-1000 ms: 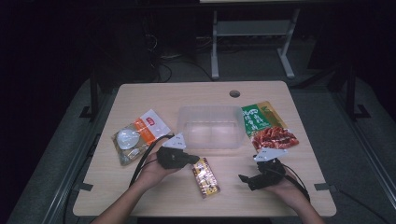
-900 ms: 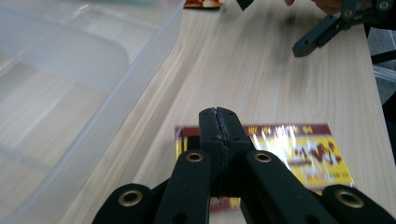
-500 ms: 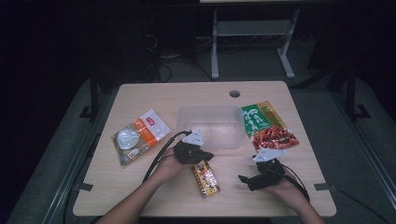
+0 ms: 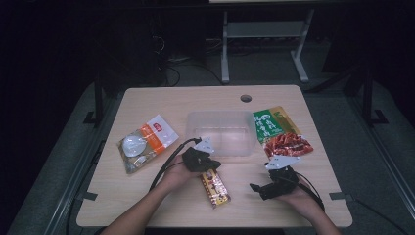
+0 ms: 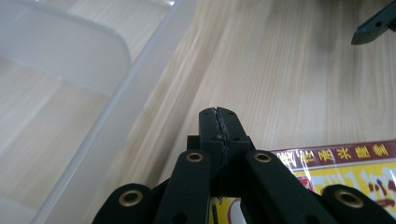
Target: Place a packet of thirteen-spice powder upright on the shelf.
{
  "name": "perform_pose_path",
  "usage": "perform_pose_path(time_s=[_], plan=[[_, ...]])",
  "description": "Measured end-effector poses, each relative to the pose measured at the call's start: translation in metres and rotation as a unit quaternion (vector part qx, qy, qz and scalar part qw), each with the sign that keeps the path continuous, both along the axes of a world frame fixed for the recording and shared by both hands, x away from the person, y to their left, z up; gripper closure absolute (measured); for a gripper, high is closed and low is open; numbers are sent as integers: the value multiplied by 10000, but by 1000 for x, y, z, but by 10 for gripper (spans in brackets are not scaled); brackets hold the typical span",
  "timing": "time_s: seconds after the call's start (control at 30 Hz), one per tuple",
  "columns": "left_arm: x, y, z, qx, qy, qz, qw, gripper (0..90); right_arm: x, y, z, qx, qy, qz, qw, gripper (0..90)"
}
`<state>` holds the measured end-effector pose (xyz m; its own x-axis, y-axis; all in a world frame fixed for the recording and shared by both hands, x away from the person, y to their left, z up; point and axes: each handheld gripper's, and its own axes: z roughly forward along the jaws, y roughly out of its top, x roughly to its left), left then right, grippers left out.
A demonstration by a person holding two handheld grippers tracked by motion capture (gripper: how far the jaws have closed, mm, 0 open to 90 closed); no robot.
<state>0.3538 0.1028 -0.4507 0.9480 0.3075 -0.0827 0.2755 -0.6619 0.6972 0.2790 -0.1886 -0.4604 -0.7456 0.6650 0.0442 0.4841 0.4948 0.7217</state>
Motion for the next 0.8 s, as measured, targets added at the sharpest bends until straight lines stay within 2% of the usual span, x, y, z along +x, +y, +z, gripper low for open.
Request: perform_pose_path(time_s=[0.1, 0.27, 0.3, 0.33, 0.43, 0.6, 0.67, 0.8], plan=[[-2, 9, 1, 56, 4, 22, 10000, 899, -1, 1, 1, -9, -8, 8, 10000, 62], [-7, 24, 2, 97, 80, 96, 9999, 899, -5, 8, 2, -9, -11, 200, 9998, 63], [-8, 30, 3, 118, 95, 123, 9998, 899, -7, 11, 3, 17, 35, 322, 9995, 103], [-8, 30, 3, 118, 95, 123, 9998, 899, -7, 11, 3, 17, 35, 322, 9995, 103], [-11, 40, 3, 103, 95, 163, 9998, 899, -11, 18, 6, 169, 97, 545, 9983, 146], [-16, 45, 4, 128, 61, 160, 9998, 899, -23, 38, 14, 335, 139, 1105, 9932, 364], [-17, 43, 3, 66, 96, 188, 9998, 899, -29, 48, 17, 444, 81, 1339, 9900, 453], [-18, 39, 2, 95, 94, 143, 9998, 899, -39, 69, 23, 613, 2, 1720, 9832, 688]])
